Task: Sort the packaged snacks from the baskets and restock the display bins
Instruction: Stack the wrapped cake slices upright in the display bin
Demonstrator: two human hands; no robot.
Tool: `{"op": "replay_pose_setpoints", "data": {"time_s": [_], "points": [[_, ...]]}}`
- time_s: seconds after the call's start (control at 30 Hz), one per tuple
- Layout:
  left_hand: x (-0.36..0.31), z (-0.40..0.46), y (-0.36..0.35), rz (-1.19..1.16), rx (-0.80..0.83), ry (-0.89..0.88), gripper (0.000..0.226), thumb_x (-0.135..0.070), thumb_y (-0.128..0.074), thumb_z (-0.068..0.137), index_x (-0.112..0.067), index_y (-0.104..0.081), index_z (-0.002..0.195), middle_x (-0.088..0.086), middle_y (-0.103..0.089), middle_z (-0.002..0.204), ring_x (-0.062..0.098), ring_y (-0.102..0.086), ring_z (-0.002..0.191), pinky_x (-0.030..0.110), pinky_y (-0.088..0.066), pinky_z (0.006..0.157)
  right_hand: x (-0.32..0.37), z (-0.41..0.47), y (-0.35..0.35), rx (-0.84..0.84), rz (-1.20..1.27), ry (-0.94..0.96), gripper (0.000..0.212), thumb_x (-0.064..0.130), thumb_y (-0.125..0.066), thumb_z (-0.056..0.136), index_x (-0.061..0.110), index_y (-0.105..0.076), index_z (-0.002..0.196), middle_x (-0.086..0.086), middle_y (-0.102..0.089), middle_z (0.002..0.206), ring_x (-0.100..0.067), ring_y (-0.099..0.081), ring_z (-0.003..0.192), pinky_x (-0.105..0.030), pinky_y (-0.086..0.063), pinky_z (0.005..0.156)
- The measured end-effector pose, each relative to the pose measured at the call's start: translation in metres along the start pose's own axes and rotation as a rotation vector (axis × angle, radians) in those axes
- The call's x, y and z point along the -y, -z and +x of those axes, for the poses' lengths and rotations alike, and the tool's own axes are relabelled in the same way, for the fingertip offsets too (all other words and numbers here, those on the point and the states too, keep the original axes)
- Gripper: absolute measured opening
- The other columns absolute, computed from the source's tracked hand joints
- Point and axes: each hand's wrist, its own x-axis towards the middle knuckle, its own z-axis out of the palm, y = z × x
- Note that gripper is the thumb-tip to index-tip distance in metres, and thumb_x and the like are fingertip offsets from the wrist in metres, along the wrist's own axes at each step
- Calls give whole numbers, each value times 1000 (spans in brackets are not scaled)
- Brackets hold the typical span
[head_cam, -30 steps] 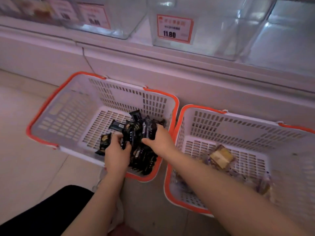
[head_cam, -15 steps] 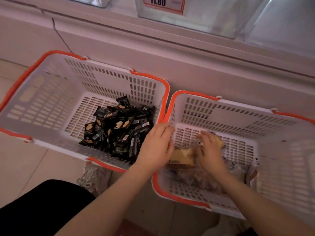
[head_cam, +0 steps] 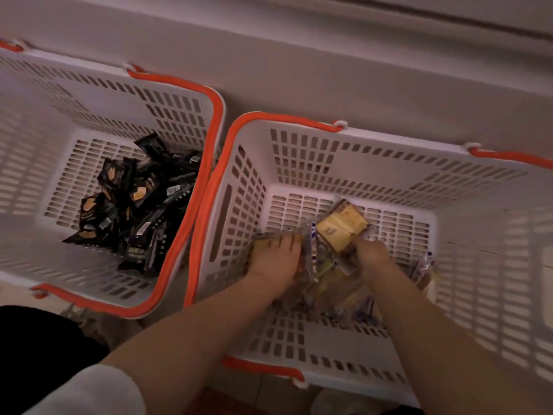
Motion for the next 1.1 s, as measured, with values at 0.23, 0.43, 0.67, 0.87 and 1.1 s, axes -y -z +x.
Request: {"op": "replay_pose_setpoints", "data": {"time_s": [0.23, 0.43, 0.67, 0.87, 1.1], "points": [[27, 16, 17, -358, -86, 45, 51, -40, -52, 91, -18, -40, 135, 7, -53, 127, 25, -53, 111, 37, -47, 89, 22, 8, -12, 268, 356, -96, 9, 22, -64, 87, 19, -57, 82, 3, -53, 44, -11, -46, 44, -14, -38, 36], [38, 26, 53, -654, -548, 290, 26, -20, -51, 91, -5, -52, 112, 15, -56, 109, 26, -54, 96, 32, -40, 77, 65, -6, -22, 373, 74, 357, 14, 32, -58, 92, 23, -61, 102, 8, -59, 101, -12, -56, 90, -28, -44, 81], [-21, 15, 6, -239, -197, -15, 37, -37, -51, 91, -13, -45, 120, 6, -45, 126, 25, -49, 113, 35, -45, 83, 31, 0, 26, 361, -883, 766, 23, 23, -52, 95, 10, -61, 112, -4, -60, 118, -19, -55, 106, -23, -38, 83], [-44, 25, -26, -201, -30, 168, 74, -43, -59, 86, -10, -21, 141, 14, -23, 145, 33, -28, 131, 39, -33, 106, -17, -7, 59, 264, -1062, 723, 27, 41, -49, 94, 15, -51, 88, 2, -54, 72, -18, -54, 71, -22, -37, 53], [6, 12, 12, -425, -30, 63, 26, -8, -53, 86, -7, -50, 112, 12, -59, 109, 27, -57, 100, 32, -45, 84, -28, -27, 19, 469, -811, 555, 15, 27, -59, 89, 13, -65, 89, -3, -67, 89, -21, -61, 91, -22, -37, 62]]}}
